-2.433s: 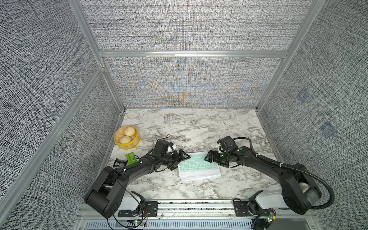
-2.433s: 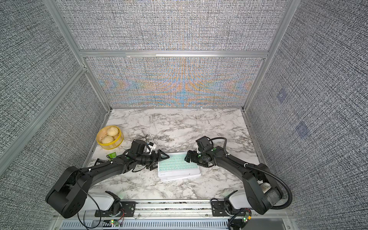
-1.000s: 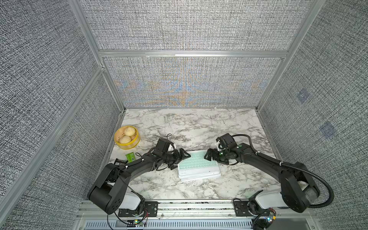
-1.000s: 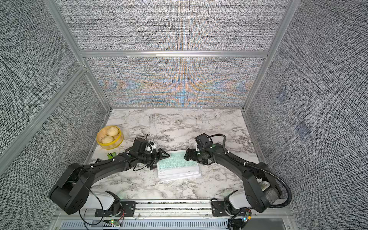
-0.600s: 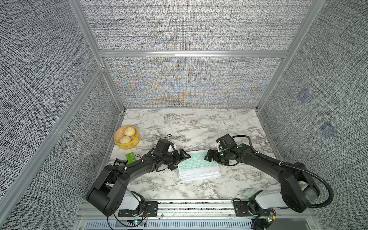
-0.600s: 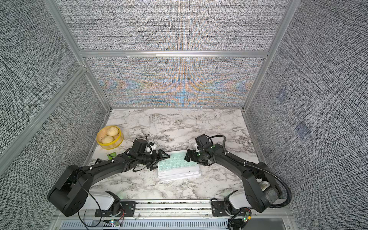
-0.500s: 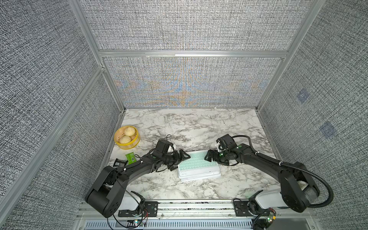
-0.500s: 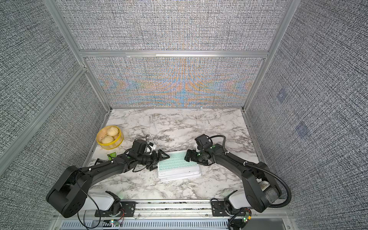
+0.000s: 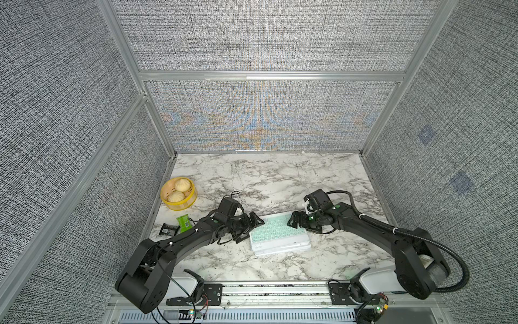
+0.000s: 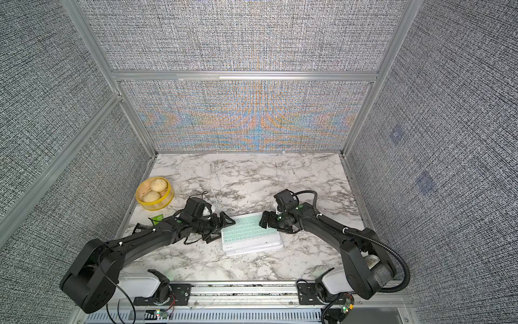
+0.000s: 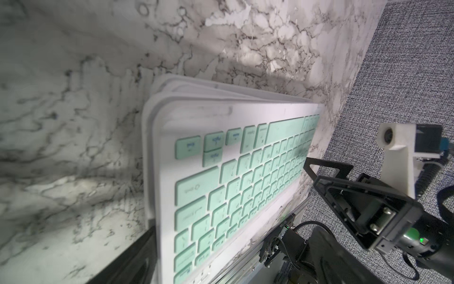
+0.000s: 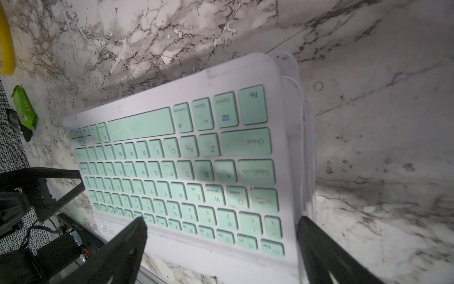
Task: Stack the numeric keypads
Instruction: Place the numeric keypad at the numeric keypad.
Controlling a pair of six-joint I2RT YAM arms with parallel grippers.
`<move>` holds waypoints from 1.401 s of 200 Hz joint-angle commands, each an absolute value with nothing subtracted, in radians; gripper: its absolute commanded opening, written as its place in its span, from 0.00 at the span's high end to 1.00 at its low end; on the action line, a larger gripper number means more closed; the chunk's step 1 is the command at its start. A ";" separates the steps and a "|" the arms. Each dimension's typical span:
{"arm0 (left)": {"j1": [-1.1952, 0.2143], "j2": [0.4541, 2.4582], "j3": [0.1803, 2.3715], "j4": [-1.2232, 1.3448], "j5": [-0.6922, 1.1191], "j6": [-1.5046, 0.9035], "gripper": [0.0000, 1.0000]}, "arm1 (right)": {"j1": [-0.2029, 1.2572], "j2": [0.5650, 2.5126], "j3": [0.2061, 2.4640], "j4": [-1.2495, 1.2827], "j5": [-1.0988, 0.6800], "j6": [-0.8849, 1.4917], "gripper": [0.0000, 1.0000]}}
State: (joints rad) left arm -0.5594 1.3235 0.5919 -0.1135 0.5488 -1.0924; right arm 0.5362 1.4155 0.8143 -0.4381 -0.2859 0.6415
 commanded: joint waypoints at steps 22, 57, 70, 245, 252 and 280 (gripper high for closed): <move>-0.559 1.313 0.634 -0.316 0.451 -1.070 0.03 | 0.537 1.415 0.811 -0.457 -0.274 0.645 0.04; -0.560 1.327 0.683 -0.397 0.425 -1.038 0.02 | 0.537 1.416 0.810 -0.465 -0.247 0.662 0.04; -0.559 1.348 0.703 -0.419 0.429 -1.024 0.02 | 0.537 1.420 0.811 -0.476 -0.230 0.672 0.04; -0.642 1.442 0.789 -0.433 0.314 -1.096 0.01 | 0.538 1.483 0.828 -0.465 -0.219 0.679 0.01; -0.647 1.447 0.789 -0.421 0.314 -1.101 0.01 | 0.538 1.483 0.823 -0.459 -0.218 0.680 0.01; -0.671 1.469 0.803 -0.402 0.307 -1.113 0.01 | 0.540 1.479 0.809 -0.439 -0.231 0.686 0.01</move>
State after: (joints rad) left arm -0.6559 1.4536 0.7914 -0.4366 0.3325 -1.0935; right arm 0.5377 1.4826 0.8196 -0.4553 -0.2161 0.6857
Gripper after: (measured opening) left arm 0.989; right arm 0.990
